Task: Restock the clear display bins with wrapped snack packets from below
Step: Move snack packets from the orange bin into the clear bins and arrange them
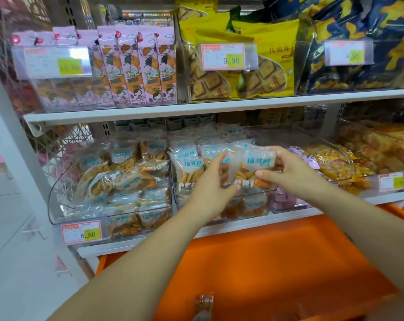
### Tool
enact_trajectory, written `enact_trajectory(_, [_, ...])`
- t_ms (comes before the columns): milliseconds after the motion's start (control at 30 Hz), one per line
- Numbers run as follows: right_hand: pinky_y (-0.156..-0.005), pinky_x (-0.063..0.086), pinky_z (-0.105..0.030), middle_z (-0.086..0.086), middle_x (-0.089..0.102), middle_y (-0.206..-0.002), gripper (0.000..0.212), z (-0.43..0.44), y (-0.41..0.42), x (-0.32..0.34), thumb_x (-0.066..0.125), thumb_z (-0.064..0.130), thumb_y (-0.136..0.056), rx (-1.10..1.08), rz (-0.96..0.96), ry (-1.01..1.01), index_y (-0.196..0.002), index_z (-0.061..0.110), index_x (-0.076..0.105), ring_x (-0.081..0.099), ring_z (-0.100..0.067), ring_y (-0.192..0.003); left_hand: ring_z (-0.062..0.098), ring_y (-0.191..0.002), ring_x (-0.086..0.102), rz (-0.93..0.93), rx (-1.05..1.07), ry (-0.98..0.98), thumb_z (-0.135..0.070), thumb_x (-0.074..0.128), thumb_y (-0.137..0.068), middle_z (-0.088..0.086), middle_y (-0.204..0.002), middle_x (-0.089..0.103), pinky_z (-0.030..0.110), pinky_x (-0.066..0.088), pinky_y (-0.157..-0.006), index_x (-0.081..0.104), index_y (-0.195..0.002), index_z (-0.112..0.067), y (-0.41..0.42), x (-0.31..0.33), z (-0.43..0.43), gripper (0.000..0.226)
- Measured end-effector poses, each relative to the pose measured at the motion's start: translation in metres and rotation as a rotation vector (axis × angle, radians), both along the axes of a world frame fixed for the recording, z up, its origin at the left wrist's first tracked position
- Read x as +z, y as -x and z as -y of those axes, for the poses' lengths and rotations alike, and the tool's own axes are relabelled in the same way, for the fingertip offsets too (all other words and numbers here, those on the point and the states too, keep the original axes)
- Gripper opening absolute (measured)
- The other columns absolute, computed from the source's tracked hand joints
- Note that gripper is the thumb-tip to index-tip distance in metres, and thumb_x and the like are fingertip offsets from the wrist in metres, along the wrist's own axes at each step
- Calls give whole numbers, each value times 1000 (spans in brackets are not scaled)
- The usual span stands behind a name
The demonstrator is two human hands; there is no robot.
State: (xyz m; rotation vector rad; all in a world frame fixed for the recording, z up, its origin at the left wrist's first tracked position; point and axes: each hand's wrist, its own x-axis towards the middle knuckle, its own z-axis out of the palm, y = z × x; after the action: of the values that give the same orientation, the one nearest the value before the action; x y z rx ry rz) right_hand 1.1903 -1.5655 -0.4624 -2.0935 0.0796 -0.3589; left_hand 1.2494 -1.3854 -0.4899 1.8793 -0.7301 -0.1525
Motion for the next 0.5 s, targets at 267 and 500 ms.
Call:
enact_trajectory(267, [-95,41,-35,-2,50,-129,75,35,-32,-18,75,27,-78,-230,-43,481,-141,19,35,47,-18,-116,13,-130,44,59,-30,-190,-13,61,-92,-4,-149,37,34,43,-105,6,-151,-33,-20,-10,33,84])
enact_trajectory(500, [-89,43,-31,-1,42,-135,66,30,-32,-30,68,25,-85,-198,51,564,-142,23,36,54,-17,-103,1,-107,50,97,-16,-216,-17,62,-91,-7,-142,42,30,47,-98,10,-151,-36,-28,-18,40,82])
